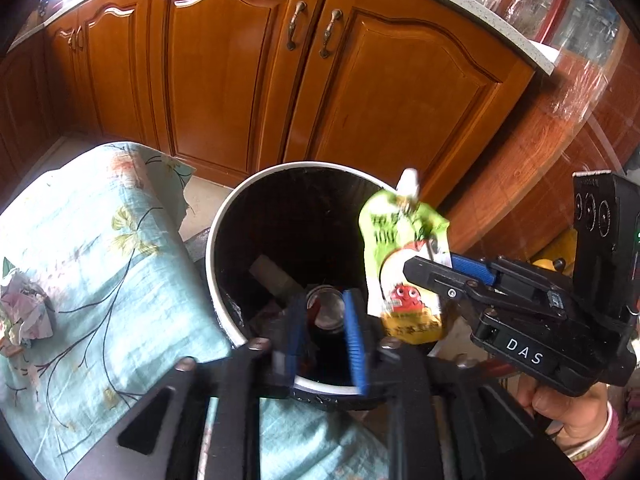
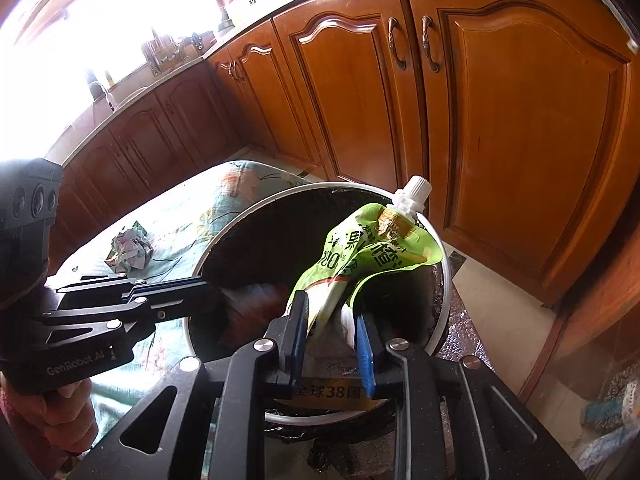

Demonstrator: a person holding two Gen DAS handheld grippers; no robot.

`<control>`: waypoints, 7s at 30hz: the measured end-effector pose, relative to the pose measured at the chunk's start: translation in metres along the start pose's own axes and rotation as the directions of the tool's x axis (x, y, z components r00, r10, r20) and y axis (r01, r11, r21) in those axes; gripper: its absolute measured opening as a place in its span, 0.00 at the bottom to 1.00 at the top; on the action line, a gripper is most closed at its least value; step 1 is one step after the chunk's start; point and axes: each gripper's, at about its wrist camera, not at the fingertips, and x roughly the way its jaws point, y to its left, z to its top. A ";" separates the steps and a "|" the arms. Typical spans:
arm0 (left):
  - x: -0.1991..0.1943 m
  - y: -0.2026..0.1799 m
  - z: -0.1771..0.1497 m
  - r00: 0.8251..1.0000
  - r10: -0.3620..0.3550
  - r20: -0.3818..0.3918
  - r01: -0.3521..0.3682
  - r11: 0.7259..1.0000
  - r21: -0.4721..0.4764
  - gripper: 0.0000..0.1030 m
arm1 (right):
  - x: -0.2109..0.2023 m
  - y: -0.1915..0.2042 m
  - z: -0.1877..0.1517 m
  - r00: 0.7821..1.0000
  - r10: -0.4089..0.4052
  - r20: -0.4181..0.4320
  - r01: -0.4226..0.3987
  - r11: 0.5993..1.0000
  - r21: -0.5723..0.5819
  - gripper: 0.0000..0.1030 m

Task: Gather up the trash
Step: 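Carry the wrapper and pouch over the trash bin and open both tools, then move both open tools back over the table toward the remaining trash, then grasp the white mesh foam net with the left tool while the right tool grasps the crumpled paper, then carry the mesh net and paper over the trash bin and open both tools, then move both open tools back toward the crumpled foil paper and milk carton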

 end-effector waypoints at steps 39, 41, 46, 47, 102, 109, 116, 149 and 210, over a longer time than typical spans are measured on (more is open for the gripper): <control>-0.185 0.134 -0.172 0.961 0.236 0.146 -0.159 0.899 -0.409 0.39 | -0.003 0.155 -0.059 0.955 0.290 0.054 -0.289 0.957 -0.028 0.87; -0.191 0.141 -0.177 0.958 0.243 0.152 -0.158 0.889 -0.429 0.40 | 0.004 0.164 -0.061 0.954 0.296 0.034 -0.295 0.955 -0.037 0.87; -0.203 0.155 -0.187 0.951 0.264 0.161 -0.168 0.878 -0.448 0.40 | 0.020 0.180 -0.064 0.952 0.305 -0.009 -0.305 0.951 -0.058 0.87; -0.205 0.157 -0.189 0.949 0.272 0.162 -0.173 0.874 -0.453 0.40 | 0.022 0.182 -0.064 0.952 0.305 -0.014 -0.306 0.950 -0.060 0.87; -0.194 0.183 -0.142 0.924 0.323 0.206 -0.227 0.895 -0.383 0.18 | 0.073 0.216 -0.006 0.946 0.324 -0.026 -0.324 0.932 -0.161 0.03; -0.198 0.144 -0.143 0.943 0.251 0.220 -0.175 0.933 -0.316 0.18 | 0.035 0.189 -0.020 0.944 0.329 0.009 -0.326 0.937 -0.126 0.03; -0.186 0.112 -0.132 0.960 0.174 0.219 -0.120 0.963 -0.241 0.18 | -0.004 0.148 -0.026 0.956 0.284 0.068 -0.278 0.957 -0.087 0.03; -0.081 0.004 -0.035 0.992 -0.016 0.127 0.016 1.000 0.004 0.18 | -0.056 0.005 -0.020 0.980 0.023 0.197 -0.043 0.994 0.099 0.03; -0.194 0.144 -0.179 0.943 0.263 0.202 -0.157 0.891 -0.427 0.63 | 0.016 0.167 -0.040 0.965 0.263 -0.010 -0.264 0.964 -0.040 0.94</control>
